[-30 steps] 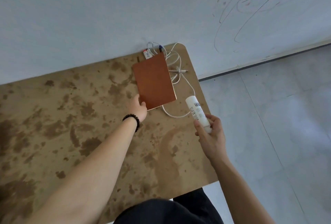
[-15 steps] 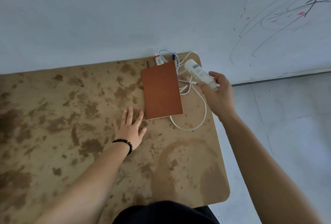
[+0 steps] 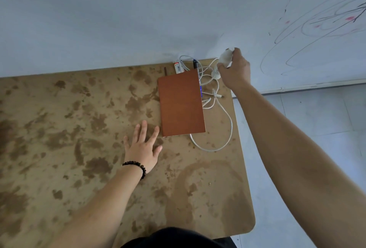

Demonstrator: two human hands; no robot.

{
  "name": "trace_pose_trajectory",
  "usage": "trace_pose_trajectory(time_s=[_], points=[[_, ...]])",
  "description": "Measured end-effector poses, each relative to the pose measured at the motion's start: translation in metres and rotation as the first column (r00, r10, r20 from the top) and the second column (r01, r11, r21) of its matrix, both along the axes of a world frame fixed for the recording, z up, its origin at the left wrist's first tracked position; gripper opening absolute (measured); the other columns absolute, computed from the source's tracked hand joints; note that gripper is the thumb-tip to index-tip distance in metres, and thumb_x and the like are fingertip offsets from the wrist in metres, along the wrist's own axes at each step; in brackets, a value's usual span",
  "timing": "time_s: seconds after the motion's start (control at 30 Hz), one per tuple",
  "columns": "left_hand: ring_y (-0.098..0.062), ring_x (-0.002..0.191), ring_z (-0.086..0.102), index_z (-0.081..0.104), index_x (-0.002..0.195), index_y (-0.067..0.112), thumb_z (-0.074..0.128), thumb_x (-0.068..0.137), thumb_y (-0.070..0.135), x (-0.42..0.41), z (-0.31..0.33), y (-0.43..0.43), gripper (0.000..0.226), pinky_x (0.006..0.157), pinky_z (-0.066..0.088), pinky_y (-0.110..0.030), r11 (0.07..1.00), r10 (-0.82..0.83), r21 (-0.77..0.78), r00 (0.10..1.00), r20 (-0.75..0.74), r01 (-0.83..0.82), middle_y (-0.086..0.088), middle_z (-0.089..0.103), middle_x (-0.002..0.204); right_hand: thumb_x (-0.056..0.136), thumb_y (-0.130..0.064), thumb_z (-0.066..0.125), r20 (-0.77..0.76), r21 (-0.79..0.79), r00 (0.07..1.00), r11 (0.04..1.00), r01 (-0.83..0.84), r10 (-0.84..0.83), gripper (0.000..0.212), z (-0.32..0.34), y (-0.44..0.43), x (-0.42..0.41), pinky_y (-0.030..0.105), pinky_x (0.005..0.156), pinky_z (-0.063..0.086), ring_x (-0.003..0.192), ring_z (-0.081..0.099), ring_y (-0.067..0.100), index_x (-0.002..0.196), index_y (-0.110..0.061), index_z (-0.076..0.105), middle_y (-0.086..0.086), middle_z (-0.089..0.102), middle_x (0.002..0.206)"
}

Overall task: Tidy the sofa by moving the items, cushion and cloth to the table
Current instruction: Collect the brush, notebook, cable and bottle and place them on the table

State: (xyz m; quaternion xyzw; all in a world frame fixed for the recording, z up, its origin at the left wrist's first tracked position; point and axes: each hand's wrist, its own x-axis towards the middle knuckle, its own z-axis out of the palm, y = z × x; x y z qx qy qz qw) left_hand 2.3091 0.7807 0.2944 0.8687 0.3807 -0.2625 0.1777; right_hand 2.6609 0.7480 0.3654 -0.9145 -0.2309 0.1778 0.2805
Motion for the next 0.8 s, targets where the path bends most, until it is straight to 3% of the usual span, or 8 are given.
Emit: trace_pose_trajectory(time_s=[0.23,0.37,0.47,0.53,0.63,0.73,0.8], points=[[-0.024,0.149,-0.019,-0.004,0.152,0.042,0.027,0.099,0.056,0.0,0.001,-0.001,0.063,0.119,0.004,-0.059,1.0,0.006,0.006,1.0,0.005,-0.006,0.0,-0.028,0.16,0.09,-0.029,0.066,0.042,0.028,0.999,0.999,0.028,-0.029,0.043,-0.008,-0.001,0.017,0.04,0.083,0.051,0.102,0.064,0.031,0.126,-0.011,0.05,0.009,0.065,0.118],[-0.024,0.149,-0.019,-0.003,0.153,0.042,0.027,0.099,0.056,0.0,0.001,0.0,0.063,0.118,0.004,-0.059,1.0,0.007,-0.001,1.0,0.005,-0.007,0.0,-0.027,0.16,0.089,-0.03,0.065,0.047,0.027,0.998,0.999,-0.031,0.03,0.045,-0.009,0.001,0.014,0.031,0.075,0.04,0.096,0.06,0.026,0.129,-0.014,0.05,0.006,0.065,0.119],[-0.024,0.149,-0.02,-0.005,0.152,0.043,0.026,0.099,0.056,-0.001,0.001,0.0,0.063,0.118,0.003,-0.058,1.0,0.005,-0.003,1.0,-0.012,-0.005,0.001,-0.029,0.159,0.092,-0.033,0.061,0.043,-0.016,0.999,0.999,-0.031,0.031,0.046,-0.013,-0.002,0.009,0.034,0.075,0.039,0.101,0.058,0.029,0.13,-0.011,0.047,0.01,0.063,0.117],[-0.024,0.148,-0.02,-0.007,0.152,0.043,0.025,0.099,0.057,0.0,0.003,0.001,0.063,0.118,0.003,-0.058,1.0,-0.003,-0.005,1.0,-0.027,0.003,0.0,-0.03,0.159,0.092,-0.037,0.061,0.005,-0.059,0.999,0.998,-0.034,0.034,0.057,-0.015,-0.007,0.006,0.036,0.081,0.042,0.111,0.058,0.032,0.139,-0.012,0.04,0.011,0.06,0.125],[-0.023,0.149,-0.02,-0.008,0.151,0.043,0.026,0.1,0.055,0.003,0.007,0.003,0.063,0.118,0.005,-0.057,0.999,-0.008,-0.039,0.998,-0.063,0.005,0.001,-0.029,0.159,0.09,-0.046,0.065,-0.054,-0.079,0.996,0.994,-0.075,0.071,0.09,-0.007,-0.017,-0.001,0.041,0.103,0.042,0.124,0.056,0.03,0.158,-0.017,0.012,0.013,0.045,0.149],[-0.02,0.151,-0.01,0.008,0.154,0.037,0.027,0.101,0.05,0.01,0.02,0.011,0.058,0.118,0.019,-0.05,0.985,0.089,-0.146,0.996,-0.032,-0.092,0.003,-0.014,0.164,0.092,-0.05,0.059,-0.047,-0.104,0.996,0.992,-0.076,0.071,0.091,0.013,-0.031,-0.013,0.044,0.108,0.041,0.129,0.053,0.029,0.159,-0.018,0.006,0.011,0.038,0.155],[-0.021,0.15,0.012,0.02,0.154,0.028,0.027,0.102,0.048,0.014,0.04,0.019,0.056,0.114,0.033,-0.042,0.958,0.211,-0.212,0.975,0.065,-0.193,-0.001,0.007,0.164,0.095,-0.052,0.054,-0.033,-0.082,0.998,0.995,-0.054,0.051,0.082,0.034,-0.045,-0.029,0.044,0.107,0.042,0.129,0.054,0.026,0.159,-0.02,0.013,0.007,0.039,0.155]])
